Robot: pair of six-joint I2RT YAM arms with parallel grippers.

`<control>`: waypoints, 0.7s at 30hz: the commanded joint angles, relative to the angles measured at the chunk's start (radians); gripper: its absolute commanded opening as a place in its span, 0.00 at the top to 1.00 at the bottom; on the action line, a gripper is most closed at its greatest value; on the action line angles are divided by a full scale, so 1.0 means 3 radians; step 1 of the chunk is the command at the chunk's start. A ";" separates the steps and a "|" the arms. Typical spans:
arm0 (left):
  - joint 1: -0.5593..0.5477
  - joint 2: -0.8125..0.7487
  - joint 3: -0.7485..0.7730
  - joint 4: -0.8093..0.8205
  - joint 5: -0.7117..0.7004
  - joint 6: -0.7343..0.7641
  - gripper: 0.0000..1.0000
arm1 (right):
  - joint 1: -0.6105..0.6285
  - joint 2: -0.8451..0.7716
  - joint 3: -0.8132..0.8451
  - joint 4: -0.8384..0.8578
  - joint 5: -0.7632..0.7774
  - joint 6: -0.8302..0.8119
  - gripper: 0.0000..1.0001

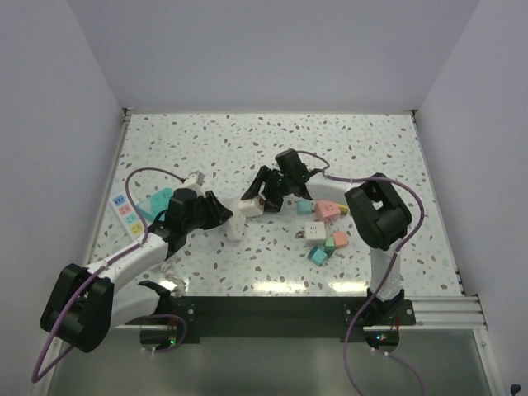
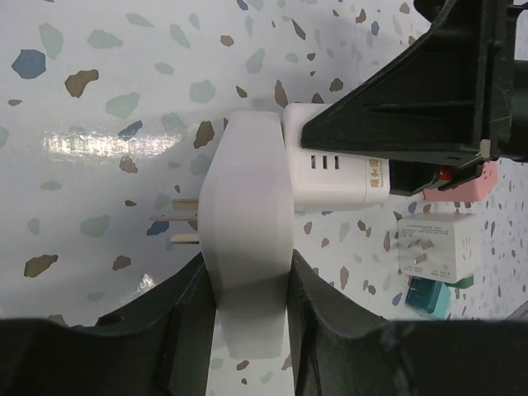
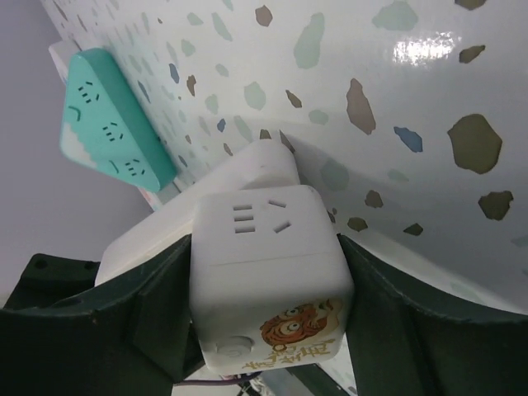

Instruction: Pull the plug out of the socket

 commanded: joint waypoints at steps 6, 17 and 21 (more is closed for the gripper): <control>-0.0013 -0.0011 0.0056 0.0434 -0.0017 -0.0097 1.00 | 0.0024 0.0083 -0.0124 0.0421 -0.0295 0.0247 0.95; -0.0074 0.0331 -0.0139 0.0714 -0.0227 -0.0281 0.34 | 0.0024 -0.0111 -0.0354 0.0820 -0.0448 0.0666 1.00; -0.0100 0.0444 -0.0128 0.0740 -0.0299 -0.0312 0.41 | 0.0024 -0.0147 -0.0339 0.0856 -0.0515 0.0718 1.00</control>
